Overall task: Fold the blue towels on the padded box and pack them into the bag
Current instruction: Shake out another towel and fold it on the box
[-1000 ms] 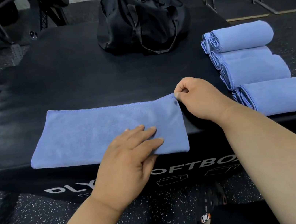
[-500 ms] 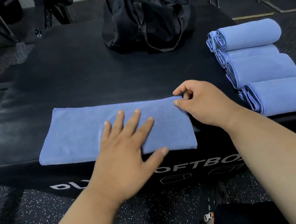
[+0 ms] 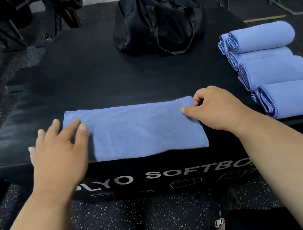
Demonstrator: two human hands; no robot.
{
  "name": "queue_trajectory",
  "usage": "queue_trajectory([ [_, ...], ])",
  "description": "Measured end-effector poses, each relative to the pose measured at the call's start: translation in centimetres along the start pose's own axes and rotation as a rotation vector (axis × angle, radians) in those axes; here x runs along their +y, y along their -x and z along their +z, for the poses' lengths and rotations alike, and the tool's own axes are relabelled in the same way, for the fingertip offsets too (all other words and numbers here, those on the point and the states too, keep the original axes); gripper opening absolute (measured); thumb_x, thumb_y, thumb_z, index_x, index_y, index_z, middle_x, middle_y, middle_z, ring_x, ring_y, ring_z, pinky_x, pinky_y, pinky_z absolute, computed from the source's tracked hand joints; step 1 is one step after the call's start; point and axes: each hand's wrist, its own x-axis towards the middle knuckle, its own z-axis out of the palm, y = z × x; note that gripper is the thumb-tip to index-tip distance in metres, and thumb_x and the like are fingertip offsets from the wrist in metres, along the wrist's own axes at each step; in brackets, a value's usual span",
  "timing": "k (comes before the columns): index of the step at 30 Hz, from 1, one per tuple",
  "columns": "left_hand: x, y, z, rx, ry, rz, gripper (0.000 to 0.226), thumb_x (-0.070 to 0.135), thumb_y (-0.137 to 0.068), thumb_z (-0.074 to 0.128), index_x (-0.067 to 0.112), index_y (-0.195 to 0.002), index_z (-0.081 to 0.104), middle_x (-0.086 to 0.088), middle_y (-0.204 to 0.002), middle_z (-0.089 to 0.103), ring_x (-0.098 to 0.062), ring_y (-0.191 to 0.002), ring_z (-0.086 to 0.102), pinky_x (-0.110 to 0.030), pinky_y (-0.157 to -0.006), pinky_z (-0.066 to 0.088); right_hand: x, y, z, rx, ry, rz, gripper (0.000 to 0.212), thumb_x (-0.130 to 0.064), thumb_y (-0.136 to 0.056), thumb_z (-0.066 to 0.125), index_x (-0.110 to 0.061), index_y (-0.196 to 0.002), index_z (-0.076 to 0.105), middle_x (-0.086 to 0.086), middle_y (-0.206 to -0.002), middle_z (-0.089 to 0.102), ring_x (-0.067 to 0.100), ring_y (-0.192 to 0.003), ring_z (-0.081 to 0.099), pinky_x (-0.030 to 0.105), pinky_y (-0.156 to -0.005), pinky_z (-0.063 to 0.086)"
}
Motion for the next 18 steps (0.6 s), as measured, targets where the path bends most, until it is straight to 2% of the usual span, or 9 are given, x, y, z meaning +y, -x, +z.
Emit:
queue_trajectory([
  [2,-1.0,-0.4,-0.2,0.054,0.044,-0.072,0.061,0.065,-0.101,0.037,0.035,-0.15,0.053,-0.011,-0.162,0.043,-0.039,-0.15,0.033,-0.058,-0.124,0.027,-0.3,0.0,0.1,-0.014,-0.109,-0.018,0.029,-0.041,-0.087,0.074,-0.016,-0.08,0.062,-0.009,-0.072,0.061,0.013,-0.063,0.055,0.032,-0.06,0.044],
  [4,-1.4,-0.6,-0.1,0.078,0.03,-0.108,0.06,0.058,-0.101,0.049,0.027,-0.152,0.052,-0.018,-0.15,0.052,-0.046,-0.138,0.042,-0.055,-0.118,0.032,-0.7,-0.2,0.2,0.06,-0.203,-0.019,0.02,-0.036,-0.091,0.07,-0.02,-0.082,0.062,-0.008,-0.071,0.063,0.009,-0.061,0.055,0.031,-0.06,0.043],
  [7,-0.9,-0.6,-0.1,0.082,0.071,-0.087,0.059,0.049,-0.098,0.061,0.023,-0.15,0.053,-0.022,-0.138,0.058,-0.048,-0.128,0.049,-0.055,-0.113,0.038,-1.2,-0.9,-0.1,0.174,-0.357,0.048,0.011,-0.038,-0.095,0.064,-0.026,-0.095,0.063,-0.011,-0.085,0.066,0.01,-0.077,0.061,0.029,-0.066,0.042],
  [8,-0.8,-0.6,0.0,0.08,0.099,-0.077,0.057,0.046,-0.098,0.062,0.024,-0.149,0.054,-0.021,-0.135,0.06,-0.047,-0.126,0.051,-0.054,-0.112,0.039,-1.1,-1.2,-0.4,0.157,-0.383,0.075,0.015,-0.042,-0.095,0.064,-0.031,-0.105,0.064,-0.012,-0.094,0.067,0.011,-0.086,0.064,0.029,-0.071,0.044],
  [10,-0.7,-0.6,0.1,0.088,0.147,-0.064,0.054,0.041,-0.098,0.063,0.024,-0.149,0.054,-0.019,-0.132,0.062,-0.046,-0.124,0.053,-0.054,-0.11,0.042,-1.0,-1.4,-0.9,0.023,-0.401,0.095,0.042,-0.052,-0.091,0.069,-0.041,-0.13,0.056,-0.013,-0.104,0.068,0.012,-0.096,0.066,0.033,-0.082,0.049],
  [12,-0.8,-0.6,0.3,0.104,0.188,-0.062,0.056,0.041,-0.098,0.062,0.025,-0.15,0.051,-0.015,-0.135,0.063,-0.044,-0.126,0.054,-0.053,-0.109,0.043,-0.9,-1.3,-1.0,-0.095,-0.415,0.025,0.057,-0.04,-0.09,0.076,-0.047,-0.14,0.049,-0.01,-0.089,0.068,0.01,-0.083,0.065,0.033,-0.081,0.051],
  [13,-0.8,-0.5,0.3,0.111,0.21,-0.06,0.058,0.041,-0.097,0.062,0.026,-0.151,0.048,-0.014,-0.137,0.063,-0.042,-0.127,0.055,-0.052,-0.109,0.044,-1.0,-1.3,-0.9,-0.076,-0.424,-0.041,0.055,-0.03,-0.091,0.076,-0.047,-0.138,0.052,-0.006,-0.081,0.065,0.008,-0.075,0.062,0.032,-0.077,0.049],
  [15,-0.7,-0.4,0.5,0.12,0.239,-0.059,0.059,0.039,-0.097,0.062,0.028,-0.153,0.044,-0.013,-0.137,0.062,-0.041,-0.126,0.055,-0.052,-0.109,0.044,-1.3,-1.8,-0.7,0.101,-0.446,-0.148,0.041,-0.018,-0.093,0.072,-0.043,-0.124,0.063,-0.001,-0.083,0.065,0.006,-0.07,0.056,0.028,-0.075,0.047],
  [18,0.3,0.4,0.9,0.136,0.238,-0.025,0.057,0.038,-0.096,0.065,0.035,-0.151,0.049,-0.012,-0.138,0.054,-0.041,-0.124,0.05,-0.051,-0.111,0.038,-1.6,-3.9,-1.2,0.235,-0.398,-0.21,0.031,-0.015,-0.096,0.068,-0.038,-0.117,0.067,-0.005,-0.098,0.068,0.006,-0.081,0.058,0.026,-0.084,0.049],
])
